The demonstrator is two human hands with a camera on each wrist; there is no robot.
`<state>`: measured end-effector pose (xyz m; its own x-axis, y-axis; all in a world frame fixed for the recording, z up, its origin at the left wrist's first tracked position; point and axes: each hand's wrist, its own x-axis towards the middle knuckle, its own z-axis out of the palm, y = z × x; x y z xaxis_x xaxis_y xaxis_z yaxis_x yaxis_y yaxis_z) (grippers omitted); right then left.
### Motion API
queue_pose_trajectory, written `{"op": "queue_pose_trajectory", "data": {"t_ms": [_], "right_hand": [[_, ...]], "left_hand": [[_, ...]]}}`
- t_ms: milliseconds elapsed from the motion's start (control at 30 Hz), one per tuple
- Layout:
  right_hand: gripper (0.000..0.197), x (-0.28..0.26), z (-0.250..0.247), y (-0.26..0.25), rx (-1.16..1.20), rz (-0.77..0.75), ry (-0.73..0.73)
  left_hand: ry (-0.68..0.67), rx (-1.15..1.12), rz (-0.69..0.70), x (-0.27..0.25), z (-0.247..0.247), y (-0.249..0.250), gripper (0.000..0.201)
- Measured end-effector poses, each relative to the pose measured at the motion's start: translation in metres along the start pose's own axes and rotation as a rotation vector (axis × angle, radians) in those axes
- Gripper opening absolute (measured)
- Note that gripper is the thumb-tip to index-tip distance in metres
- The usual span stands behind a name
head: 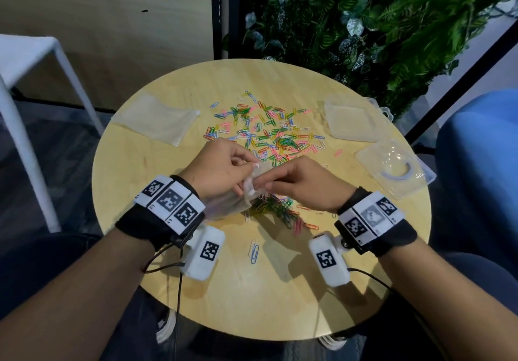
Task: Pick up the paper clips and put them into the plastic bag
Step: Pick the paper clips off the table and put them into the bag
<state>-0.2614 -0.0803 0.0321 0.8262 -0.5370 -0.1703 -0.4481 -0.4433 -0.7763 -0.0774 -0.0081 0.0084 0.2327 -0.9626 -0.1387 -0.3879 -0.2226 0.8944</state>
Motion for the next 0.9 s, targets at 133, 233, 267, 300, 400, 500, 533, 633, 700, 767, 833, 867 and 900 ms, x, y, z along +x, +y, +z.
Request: {"op": "queue_pose_trajectory", "data": {"t_ms": [133, 233, 267, 300, 400, 500, 533, 633, 700, 767, 833, 867, 900], "right_hand": [[0.033, -0.025, -0.014, 0.023, -0.167, 0.160, 0.220], [0.071, -0.044, 0.001, 0.047, -0.390, 0.484, 0.044], [0.077, -0.048, 0.011, 0.053, -0.479, 0.497, 0.002], [0.080, -0.049, 0.021, 0.057, -0.520, 0.482, 0.013], [0.086, -0.040, 0.047, 0.055, -0.436, 0.406, 0.175], [0.092, -0.019, 0.058, 0.046, -0.389, 0.338, 0.225], [0.091, -0.012, 0.059, 0.043, -0.401, 0.304, 0.224], [0.081, 0.006, 0.063, 0.039, -0.475, 0.210, 0.218], [0.064, 0.015, 0.066, 0.038, -0.547, 0.159, 0.209], [0.045, 0.020, 0.065, 0.037, -0.593, 0.109, 0.213], [0.034, 0.023, 0.062, 0.038, -0.609, 0.053, 0.235], [0.033, 0.023, 0.060, 0.038, -0.623, 0.035, 0.237], [0.033, 0.024, 0.058, 0.039, -0.641, 0.035, 0.228]], "left_hand": [[0.067, -0.042, -0.012, -0.005, -0.027, -0.002, 0.013], [0.113, -0.067, -0.011, -0.009, -0.041, -0.003, 0.013], [0.123, -0.076, -0.012, -0.010, -0.044, -0.003, 0.013], [0.131, -0.083, -0.011, -0.011, -0.046, -0.004, 0.013], [0.135, -0.105, 0.001, -0.013, -0.049, -0.004, 0.014], [0.126, -0.115, 0.004, -0.015, -0.048, -0.001, 0.014], [0.122, -0.115, 0.004, -0.015, -0.047, -0.001, 0.014], [0.113, -0.114, 0.002, -0.015, -0.047, -0.002, 0.013], [0.116, -0.111, 0.003, -0.014, -0.050, -0.003, 0.013], [0.122, -0.109, 0.000, -0.012, -0.054, -0.003, 0.014], [0.125, -0.098, -0.005, -0.009, -0.054, -0.003, 0.013], [0.121, -0.088, -0.006, -0.007, -0.053, -0.002, 0.013], [0.114, -0.079, -0.009, -0.006, -0.051, -0.002, 0.013]]}}
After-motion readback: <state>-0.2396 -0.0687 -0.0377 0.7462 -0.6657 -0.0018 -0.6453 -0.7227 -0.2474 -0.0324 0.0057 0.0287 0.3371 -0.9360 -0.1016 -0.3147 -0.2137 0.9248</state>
